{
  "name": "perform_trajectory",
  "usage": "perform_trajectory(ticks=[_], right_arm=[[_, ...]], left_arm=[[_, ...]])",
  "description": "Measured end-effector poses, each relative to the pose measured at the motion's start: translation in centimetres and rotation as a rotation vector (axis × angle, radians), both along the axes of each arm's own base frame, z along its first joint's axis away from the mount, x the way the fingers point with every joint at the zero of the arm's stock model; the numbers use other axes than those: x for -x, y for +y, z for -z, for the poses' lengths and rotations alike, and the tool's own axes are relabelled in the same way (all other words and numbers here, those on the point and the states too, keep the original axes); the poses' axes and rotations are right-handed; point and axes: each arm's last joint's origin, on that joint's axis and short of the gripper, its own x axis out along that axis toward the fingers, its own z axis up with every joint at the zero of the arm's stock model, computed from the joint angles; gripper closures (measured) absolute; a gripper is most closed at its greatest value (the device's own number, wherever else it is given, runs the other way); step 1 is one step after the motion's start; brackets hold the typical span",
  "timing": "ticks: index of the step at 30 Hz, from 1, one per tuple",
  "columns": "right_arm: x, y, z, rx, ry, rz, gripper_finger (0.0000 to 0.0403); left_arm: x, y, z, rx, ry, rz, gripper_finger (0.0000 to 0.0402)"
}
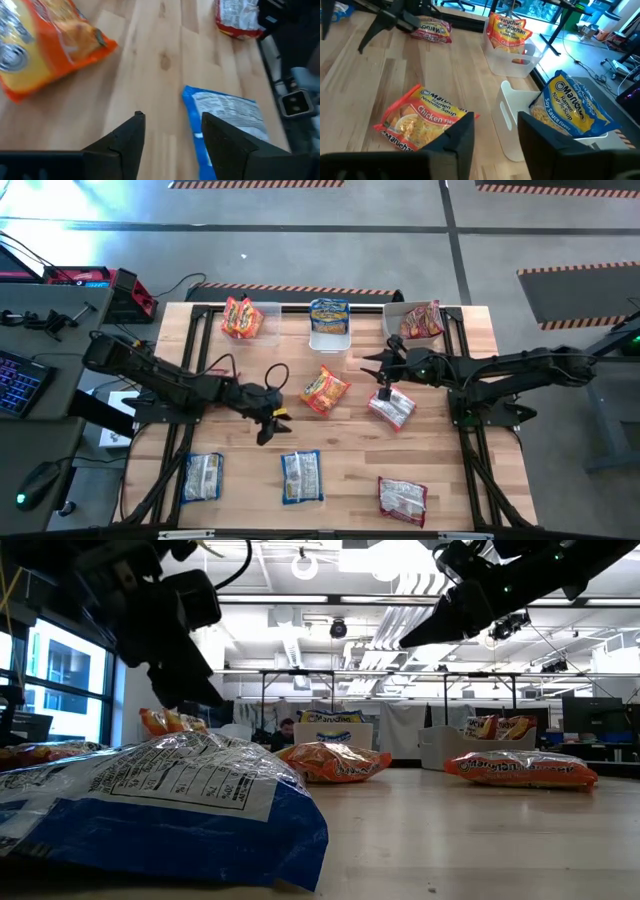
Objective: Sort Maruchan noodles
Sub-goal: Put the right blue noodle pack into the white bin
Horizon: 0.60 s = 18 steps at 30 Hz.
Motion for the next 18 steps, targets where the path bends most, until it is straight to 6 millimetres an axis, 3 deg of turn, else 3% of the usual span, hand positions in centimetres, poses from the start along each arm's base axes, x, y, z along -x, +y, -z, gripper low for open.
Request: perform_trajectory(ticks=[6, 11, 18], right_arm=[[0.0, 0.0, -0.1, -0.011, -0.010, 0.004, 0.0238], [0.0, 0.0, -0.1, -0.013, -0.011, 0.005, 0.0226], [0.0, 0.0, -0.1, -0.013, -0.011, 0.005, 0.0226]], left_arm=[[0.3, -1.7, 0.2, 0.085, 0.037, 0.018, 0.0179], [0.2, -2.8, 1.3, 0.040, 0.082, 0.028, 0.0166], [-2.1, -5.0, 3.0, 0.002, 0.147, 0.165, 0.0168]])
